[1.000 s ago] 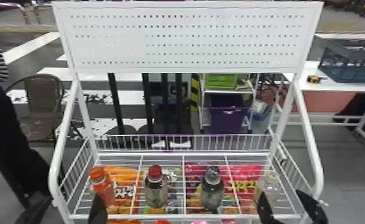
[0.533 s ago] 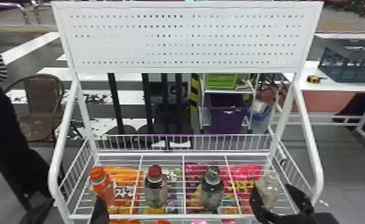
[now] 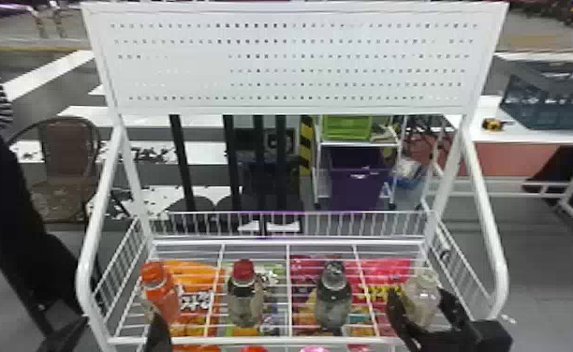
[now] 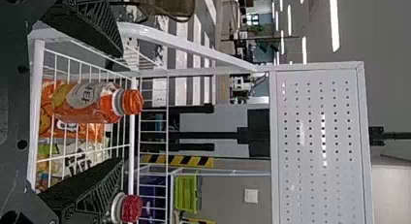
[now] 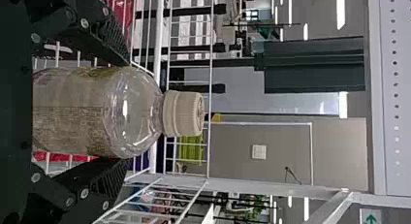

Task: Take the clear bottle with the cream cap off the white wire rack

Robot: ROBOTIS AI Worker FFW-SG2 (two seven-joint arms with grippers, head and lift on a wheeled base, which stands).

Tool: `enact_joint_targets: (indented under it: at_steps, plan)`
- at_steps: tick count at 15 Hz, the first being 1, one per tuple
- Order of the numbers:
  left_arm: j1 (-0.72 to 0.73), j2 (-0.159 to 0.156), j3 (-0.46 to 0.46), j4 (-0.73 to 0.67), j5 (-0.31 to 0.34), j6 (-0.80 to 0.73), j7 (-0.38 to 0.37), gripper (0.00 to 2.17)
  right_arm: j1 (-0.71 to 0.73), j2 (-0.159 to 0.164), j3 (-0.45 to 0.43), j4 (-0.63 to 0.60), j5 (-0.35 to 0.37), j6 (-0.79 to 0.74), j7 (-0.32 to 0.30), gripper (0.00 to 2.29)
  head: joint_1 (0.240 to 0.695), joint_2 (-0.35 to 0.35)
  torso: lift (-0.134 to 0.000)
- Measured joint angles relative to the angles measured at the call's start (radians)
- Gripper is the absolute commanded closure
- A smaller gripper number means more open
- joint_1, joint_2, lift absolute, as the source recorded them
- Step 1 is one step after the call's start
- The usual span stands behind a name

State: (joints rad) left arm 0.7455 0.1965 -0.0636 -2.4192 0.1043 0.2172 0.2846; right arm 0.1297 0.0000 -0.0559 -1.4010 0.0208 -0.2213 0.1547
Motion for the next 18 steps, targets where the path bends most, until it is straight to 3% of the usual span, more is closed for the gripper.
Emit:
enact_joint_targets:
  at_steps: [6, 12, 15, 18]
  plan:
    - [0.002, 0.001, -0.011, -0.005, -0.001, 0.0, -0.001, 0.12, 0.101, 0.0, 0.005, -0.2, -0.023, 0.087, -0.023, 1.17, 0.499, 0.0, 0.0]
    - [0.008, 0.006, -0.012, -0.022, -0.003, 0.0, -0.001, 0.12, 0.296, 0.0, -0.012, -0.559, -0.085, 0.204, -0.042, 1.16, 0.499, 0.0, 0.0]
    - [0.008, 0.007, -0.011, -0.028, -0.003, 0.0, -0.001, 0.12, 0.395, -0.002, -0.033, -0.73, -0.097, 0.297, -0.043, 0.99, 0.499, 0.0, 0.0]
    - [0.009, 0.007, -0.01, -0.033, -0.003, -0.002, -0.001, 0.12, 0.483, -0.009, -0.074, -0.884, -0.098, 0.394, -0.014, 0.99, 0.499, 0.0, 0.0]
